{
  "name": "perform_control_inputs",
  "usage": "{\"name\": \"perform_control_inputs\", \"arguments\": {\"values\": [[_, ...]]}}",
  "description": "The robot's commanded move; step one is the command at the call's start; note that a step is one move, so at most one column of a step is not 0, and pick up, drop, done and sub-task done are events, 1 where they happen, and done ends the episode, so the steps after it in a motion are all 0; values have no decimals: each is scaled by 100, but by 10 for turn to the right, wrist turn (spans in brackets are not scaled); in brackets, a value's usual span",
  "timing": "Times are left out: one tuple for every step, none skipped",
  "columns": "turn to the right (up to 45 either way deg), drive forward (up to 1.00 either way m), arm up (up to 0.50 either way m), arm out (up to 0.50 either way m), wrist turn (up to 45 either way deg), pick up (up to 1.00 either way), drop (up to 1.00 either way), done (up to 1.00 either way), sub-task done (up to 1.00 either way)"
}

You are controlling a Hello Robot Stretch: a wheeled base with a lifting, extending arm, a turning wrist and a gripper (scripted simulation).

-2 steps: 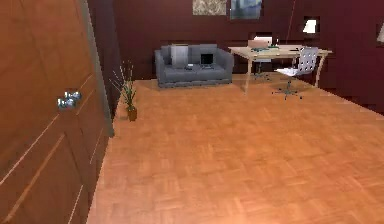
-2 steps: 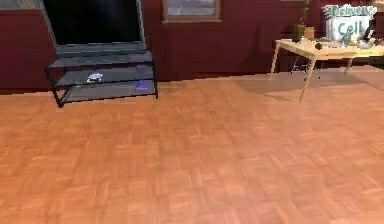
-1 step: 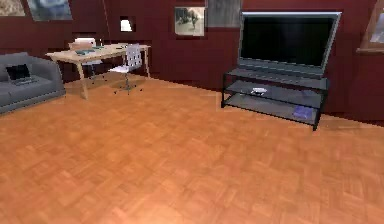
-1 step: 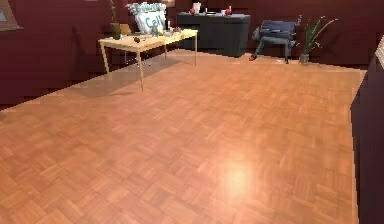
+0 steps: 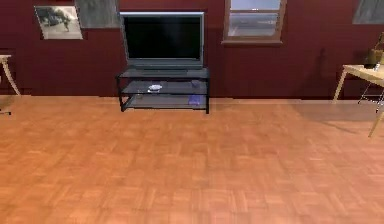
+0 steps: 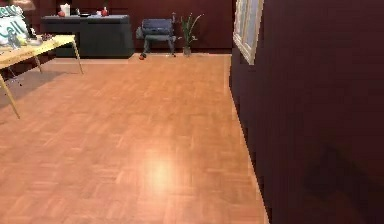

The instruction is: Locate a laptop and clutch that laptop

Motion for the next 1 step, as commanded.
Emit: {"name": "perform_control_inputs", "arguments": {"values": [[0, 5, 0, 0, 0, 0, 0, 0, 0]]}}
